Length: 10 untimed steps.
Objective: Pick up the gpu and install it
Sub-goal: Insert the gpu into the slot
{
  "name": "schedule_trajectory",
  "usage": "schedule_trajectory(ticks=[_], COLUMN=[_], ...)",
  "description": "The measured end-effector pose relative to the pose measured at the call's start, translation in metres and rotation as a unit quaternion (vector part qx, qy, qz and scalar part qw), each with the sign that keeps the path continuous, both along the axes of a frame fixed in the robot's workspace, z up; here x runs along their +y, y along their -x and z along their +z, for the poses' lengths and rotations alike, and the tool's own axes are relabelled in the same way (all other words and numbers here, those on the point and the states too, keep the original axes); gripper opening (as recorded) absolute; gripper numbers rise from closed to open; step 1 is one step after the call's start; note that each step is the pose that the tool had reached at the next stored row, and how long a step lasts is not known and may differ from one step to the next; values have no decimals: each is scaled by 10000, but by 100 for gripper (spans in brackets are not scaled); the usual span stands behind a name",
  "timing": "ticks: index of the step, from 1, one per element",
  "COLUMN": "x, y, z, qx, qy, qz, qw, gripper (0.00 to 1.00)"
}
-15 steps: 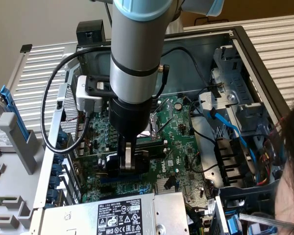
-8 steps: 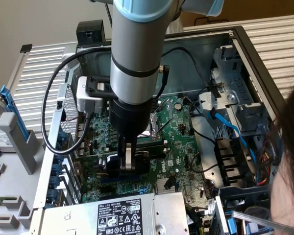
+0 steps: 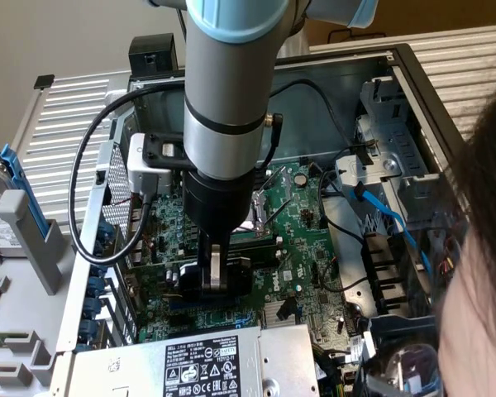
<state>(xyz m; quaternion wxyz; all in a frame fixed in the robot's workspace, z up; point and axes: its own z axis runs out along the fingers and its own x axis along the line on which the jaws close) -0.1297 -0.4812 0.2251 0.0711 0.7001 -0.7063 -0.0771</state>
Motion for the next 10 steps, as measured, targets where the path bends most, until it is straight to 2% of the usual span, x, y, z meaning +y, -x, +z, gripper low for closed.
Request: schedule_trajectory(ticks=[10], x=[0], y=[0], z=[0], qx=[0], qy=[0], qz=[0], qw=[10000], gripper=[29])
